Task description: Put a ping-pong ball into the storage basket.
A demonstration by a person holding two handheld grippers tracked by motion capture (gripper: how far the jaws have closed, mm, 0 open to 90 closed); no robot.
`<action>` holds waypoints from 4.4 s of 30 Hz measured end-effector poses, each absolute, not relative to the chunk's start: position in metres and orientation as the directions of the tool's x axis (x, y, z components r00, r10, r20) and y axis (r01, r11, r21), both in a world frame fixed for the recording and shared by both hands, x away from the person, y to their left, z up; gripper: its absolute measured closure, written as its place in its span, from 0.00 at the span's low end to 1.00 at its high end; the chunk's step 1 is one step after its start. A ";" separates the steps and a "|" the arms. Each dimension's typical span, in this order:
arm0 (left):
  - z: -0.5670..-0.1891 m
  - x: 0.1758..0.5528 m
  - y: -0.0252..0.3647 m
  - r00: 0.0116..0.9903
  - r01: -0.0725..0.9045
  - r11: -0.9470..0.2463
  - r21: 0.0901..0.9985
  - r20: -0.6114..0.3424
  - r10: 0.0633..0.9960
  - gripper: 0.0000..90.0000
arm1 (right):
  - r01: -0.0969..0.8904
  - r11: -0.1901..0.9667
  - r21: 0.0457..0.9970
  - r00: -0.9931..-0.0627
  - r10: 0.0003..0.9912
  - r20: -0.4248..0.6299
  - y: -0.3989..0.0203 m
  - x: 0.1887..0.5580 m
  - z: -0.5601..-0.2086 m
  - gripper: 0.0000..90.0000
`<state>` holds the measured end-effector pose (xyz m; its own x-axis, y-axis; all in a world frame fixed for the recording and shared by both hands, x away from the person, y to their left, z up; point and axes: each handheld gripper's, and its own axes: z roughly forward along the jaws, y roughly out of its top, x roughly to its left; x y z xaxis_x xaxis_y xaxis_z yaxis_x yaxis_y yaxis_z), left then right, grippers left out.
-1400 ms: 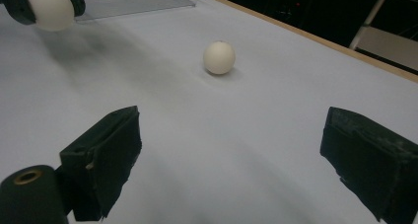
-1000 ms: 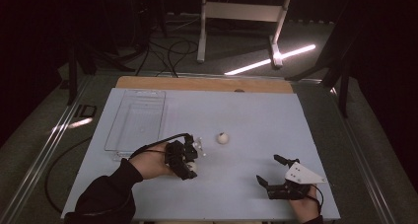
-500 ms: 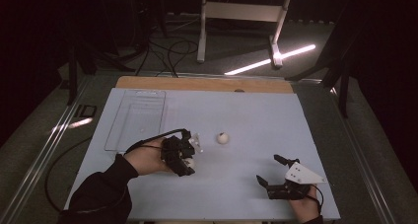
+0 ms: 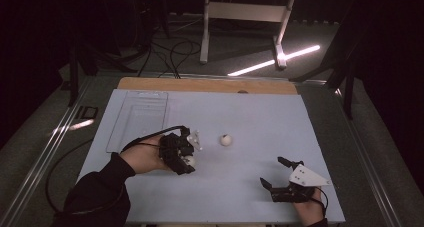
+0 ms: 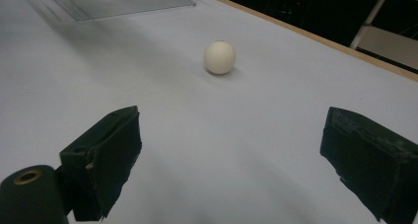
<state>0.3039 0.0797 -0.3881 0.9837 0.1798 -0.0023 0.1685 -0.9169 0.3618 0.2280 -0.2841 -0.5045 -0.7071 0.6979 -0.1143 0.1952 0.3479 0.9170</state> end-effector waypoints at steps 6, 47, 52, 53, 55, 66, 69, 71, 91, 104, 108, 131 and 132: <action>-0.382 0.304 0.083 0.984 0.164 -0.916 0.367 0.007 0.179 0.58 | 0.194 0.350 0.917 -0.707 0.697 -0.117 -0.284 0.228 -0.504 0.09; -0.350 0.320 0.133 0.951 0.255 -0.878 0.404 0.058 0.303 0.58 | 0.195 0.351 0.916 -0.708 0.696 -0.116 -0.283 0.227 -0.504 0.09; -0.348 0.322 0.144 0.945 0.271 -0.867 0.418 0.057 0.323 0.58 | 0.197 0.351 0.916 -0.708 0.697 -0.115 -0.283 0.227 -0.505 0.09; -0.348 0.323 0.146 0.942 0.276 -0.863 0.423 0.056 0.330 0.58 | 0.197 0.352 0.915 -0.709 0.696 -0.115 -0.283 0.227 -0.505 0.09; -0.347 0.323 0.150 0.941 0.282 -0.861 0.424 0.055 0.335 0.58 | 0.196 0.351 0.916 -0.709 0.696 -0.115 -0.283 0.227 -0.505 0.09; -0.355 0.334 0.167 0.917 0.341 -0.833 0.435 0.042 0.397 0.58 | 0.198 0.353 0.914 -0.709 0.696 -0.116 -0.283 0.228 -0.505 0.09; -0.358 0.336 0.170 0.913 0.348 -0.833 0.430 0.046 0.405 0.57 | 0.198 0.354 0.914 -0.709 0.696 -0.116 -0.283 0.228 -0.505 0.09; -0.361 0.337 0.172 0.912 0.350 -0.833 0.428 0.049 0.408 0.58 | 0.199 0.353 0.914 -0.708 0.697 -0.115 -0.283 0.228 -0.505 0.09; -0.385 0.357 0.194 0.864 0.439 -0.772 0.459 0.021 0.503 0.58 | 0.206 0.354 0.912 -0.711 0.695 -0.109 -0.283 0.228 -0.506 0.09; -0.409 0.368 0.196 0.845 0.479 -0.766 0.428 0.010 0.534 0.57 | 0.205 0.358 0.911 -0.710 0.695 -0.113 -0.283 0.228 -0.506 0.09; -0.416 0.371 0.197 0.839 0.492 -0.761 0.423 0.002 0.544 0.57 | 0.202 0.356 0.912 -0.709 0.696 -0.114 -0.283 0.228 -0.505 0.09; -0.441 0.381 0.198 0.813 0.544 -0.758 0.358 -0.001 0.583 0.57 | 0.206 0.353 0.913 -0.709 0.696 -0.110 -0.283 0.228 -0.506 0.09; -0.441 0.381 0.198 0.814 0.542 -0.761 0.357 0.002 0.581 0.57 | 0.206 0.354 0.912 -0.710 0.696 -0.110 -0.283 0.228 -0.506 0.09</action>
